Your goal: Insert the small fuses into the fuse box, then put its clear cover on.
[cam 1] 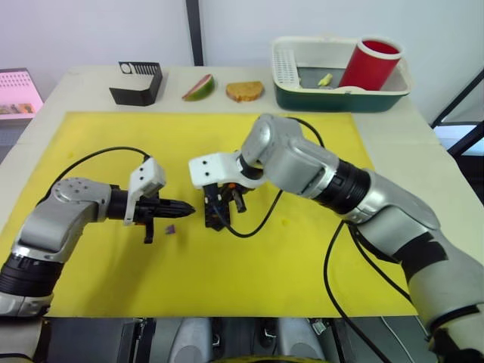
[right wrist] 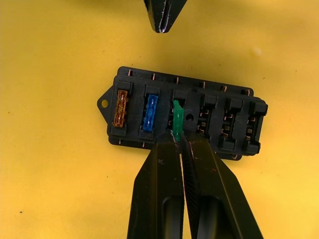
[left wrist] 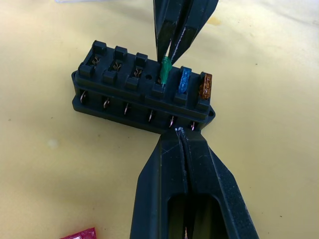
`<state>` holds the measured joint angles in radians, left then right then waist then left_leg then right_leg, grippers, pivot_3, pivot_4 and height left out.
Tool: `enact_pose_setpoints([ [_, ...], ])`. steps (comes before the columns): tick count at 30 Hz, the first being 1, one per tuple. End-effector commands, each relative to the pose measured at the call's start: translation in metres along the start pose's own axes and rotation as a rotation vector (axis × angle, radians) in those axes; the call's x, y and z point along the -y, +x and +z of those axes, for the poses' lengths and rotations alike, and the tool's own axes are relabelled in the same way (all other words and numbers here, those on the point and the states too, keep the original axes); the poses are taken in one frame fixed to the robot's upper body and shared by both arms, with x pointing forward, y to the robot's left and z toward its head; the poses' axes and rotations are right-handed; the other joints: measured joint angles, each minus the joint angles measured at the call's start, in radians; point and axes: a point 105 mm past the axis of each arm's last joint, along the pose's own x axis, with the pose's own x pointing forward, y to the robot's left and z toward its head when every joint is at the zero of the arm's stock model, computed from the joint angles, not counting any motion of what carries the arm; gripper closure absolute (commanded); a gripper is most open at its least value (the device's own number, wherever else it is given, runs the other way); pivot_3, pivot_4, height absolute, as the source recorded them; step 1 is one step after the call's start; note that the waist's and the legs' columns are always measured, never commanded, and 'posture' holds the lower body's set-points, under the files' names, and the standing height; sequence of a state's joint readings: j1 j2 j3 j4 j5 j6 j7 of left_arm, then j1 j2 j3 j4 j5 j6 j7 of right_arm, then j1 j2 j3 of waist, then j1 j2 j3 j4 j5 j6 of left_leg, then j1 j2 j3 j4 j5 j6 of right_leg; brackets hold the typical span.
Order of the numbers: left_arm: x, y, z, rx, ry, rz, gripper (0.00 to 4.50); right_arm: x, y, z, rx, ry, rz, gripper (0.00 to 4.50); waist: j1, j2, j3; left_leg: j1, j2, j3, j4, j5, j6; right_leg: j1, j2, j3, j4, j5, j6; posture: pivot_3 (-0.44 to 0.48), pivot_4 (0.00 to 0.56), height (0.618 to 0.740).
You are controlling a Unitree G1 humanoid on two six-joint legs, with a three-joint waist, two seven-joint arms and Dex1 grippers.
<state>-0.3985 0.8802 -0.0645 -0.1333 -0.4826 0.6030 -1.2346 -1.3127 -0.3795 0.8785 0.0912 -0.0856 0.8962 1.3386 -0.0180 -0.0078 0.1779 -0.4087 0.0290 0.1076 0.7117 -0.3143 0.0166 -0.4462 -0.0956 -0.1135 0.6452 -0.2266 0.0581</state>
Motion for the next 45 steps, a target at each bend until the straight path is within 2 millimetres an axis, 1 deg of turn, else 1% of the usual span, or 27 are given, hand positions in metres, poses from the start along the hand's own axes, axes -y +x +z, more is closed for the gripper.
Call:
enact_pose_setpoints([
  [1, 0.000, -0.002, 0.010, 0.020, 0.039, 0.008, 4.50, 0.001, -0.007, 0.007, 0.019, -0.023, -0.017, 4.48, 0.000, 0.000, 0.000, 0.000, 0.000, 0.000, 0.000, 0.000, 0.000, 0.000, 0.000, 0.000, 0.000, 0.000, 0.000, 0.000, 0.150, 0.740],
  [6, -0.001, -0.002, 0.010, 0.019, 0.039, 0.008, 4.50, 0.001, -0.007, 0.007, 0.022, -0.022, -0.023, 4.48, 0.000, 0.000, 0.000, 0.000, 0.000, 0.000, 0.000, 0.000, 0.000, 0.000, 0.000, 0.000, 0.000, 0.000, 0.000, 0.000, 0.150, 0.740],
  [9, -0.001, -0.002, 0.010, 0.020, 0.038, 0.008, 4.50, 0.001, -0.007, 0.007, 0.022, -0.021, -0.025, 3.51, 0.000, 0.000, 0.000, 0.000, 0.000, 0.000, 0.000, 0.000, 0.000, 0.000, 0.000, 0.000, 0.000, 0.000, 0.000, 0.000, 0.150, 0.740],
  [10, -0.001, -0.002, 0.010, 0.020, 0.038, 0.008, 4.50, 0.001, -0.007, 0.007, 0.023, -0.021, -0.025, 3.07, 0.000, 0.000, 0.000, 0.000, 0.000, 0.000, 0.000, 0.000, 0.000, 0.000, 0.000, 0.000, 0.000, 0.000, 0.000, 0.000, 0.150, 0.740],
  [19, -0.001, -0.002, 0.010, 0.021, 0.037, 0.010, 4.50, 0.005, -0.017, 0.008, 0.056, -0.007, -0.044, 3.07, 0.000, 0.000, 0.000, 0.000, 0.000, 0.000, 0.000, 0.000, 0.000, 0.000, 0.000, 0.000, 0.000, 0.000, 0.000, 0.000, 0.150, 0.740],
  [23, -0.002, -0.003, 0.010, 0.021, 0.036, 0.015, 4.50, 0.008, -0.033, 0.007, 0.137, 0.050, -0.053, 3.07, 0.002, 0.000, 0.000, 0.000, 0.000, 0.000, 0.000, 0.000, 0.000, 0.000, 0.000, 0.000, 0.000, 0.000, 0.000, 0.000, 0.150, 0.740],
  [27, -0.003, -0.004, 0.011, 0.024, 0.036, 0.021, 4.50, 0.007, -0.047, 0.007, 0.281, 0.125, -0.061, 3.07, 0.002, 0.000, 0.000, 0.000, 0.000, 0.000, 0.000, 0.000, 0.000, 0.000, 0.000, 0.000, 0.000, 0.000, 0.000, 0.000, 0.150, 0.740],
  [29, -0.004, -0.005, 0.011, 0.027, 0.036, 0.024, 4.50, 0.006, -0.055, 0.010, 0.414, 0.155, -0.078, 3.07, 0.002, 0.000, 0.000, 0.000, 0.000, 0.000, 0.000, 0.000, 0.000, 0.000, 0.000, 0.000, 0.000, 0.000, 0.000, 0.000, 0.150, 0.740],
  [31, -0.004, -0.006, 0.012, 0.030, 0.037, 0.027, 4.50, 0.006, -0.061, 0.008, 0.538, 0.124, -0.155, 3.07, 0.003, 0.000, 0.000, 0.000, 0.000, 0.000, 0.000, 0.000, 0.000, 0.001, 0.000, 0.000, 0.000, 0.000, 0.000, 0.000, 0.150, 0.740],
  [32, -0.004, -0.006, 0.013, 0.031, 0.037, 0.027, 4.50, 0.003, -0.059, 0.001, 0.557, 0.114, -0.176, 3.07, 0.004, -0.001, 0.000, 0.000, 0.000, 0.000, 0.000, 0.000, 0.000, 0.001, 0.000, 0.000, 0.000, 0.000, 0.000, 0.000, 0.150, 0.740],
  [33, -0.004, -0.006, 0.014, 0.032, 0.038, 0.027, 4.50, -0.001, -0.055, -0.007, 0.572, 0.141, -0.163, 3.07, 0.005, -0.001, 0.000, 0.000, 0.000, 0.000, 0.000, 0.000, 0.000, 0.001, 0.000, 0.000, 0.000, 0.000, 0.000, 0.000, 0.150, 0.740],
  [35, -0.004, -0.006, 0.014, 0.035, 0.039, 0.027, 4.50, -0.007, -0.052, -0.015, 0.651, 0.215, -0.151, 3.07, 0.005, -0.001, 0.000, 0.000, 0.000, 0.000, 0.000, 0.000, 0.000, 0.001, 0.000, 0.000, 0.000, 0.000, 0.000, 0.000, 0.150, 0.740],
  [37, -0.003, -0.006, 0.015, 0.036, 0.040, 0.025, 4.50, -0.012, -0.049, -0.019, 0.719, 0.278, -0.148, 3.07, 0.005, -0.001, 0.000, 0.000, 0.000, 0.000, 0.000, 0.000, 0.000, 0.001, 0.000, 0.000, 0.000, 0.000, 0.000, 0.000, 0.150, 0.740],
  [41, -0.004, -0.006, 0.016, 0.036, 0.042, 0.020, 4.50, -0.019, -0.037, -0.025, 0.747, 0.329, -0.156, 3.07, 0.001, 0.000, 0.000, 0.001, 0.000, 0.000, 0.000, 0.000, 0.000, 0.001, 0.000, 0.000, 0.000, 0.000, 0.000, 0.000, 0.150, 0.740],
  [45, -0.005, -0.005, 0.017, 0.033, 0.046, 0.016, 4.50, -0.019, -0.023, -0.026, 0.762, 0.377, -0.152, 3.07, 0.004, 0.000, 0.000, 0.001, 0.000, 0.000, 0.000, 0.000, 0.000, 0.001, 0.000, 0.000, 0.000, 0.000, 0.000, 0.000, 0.150, 0.740],
])
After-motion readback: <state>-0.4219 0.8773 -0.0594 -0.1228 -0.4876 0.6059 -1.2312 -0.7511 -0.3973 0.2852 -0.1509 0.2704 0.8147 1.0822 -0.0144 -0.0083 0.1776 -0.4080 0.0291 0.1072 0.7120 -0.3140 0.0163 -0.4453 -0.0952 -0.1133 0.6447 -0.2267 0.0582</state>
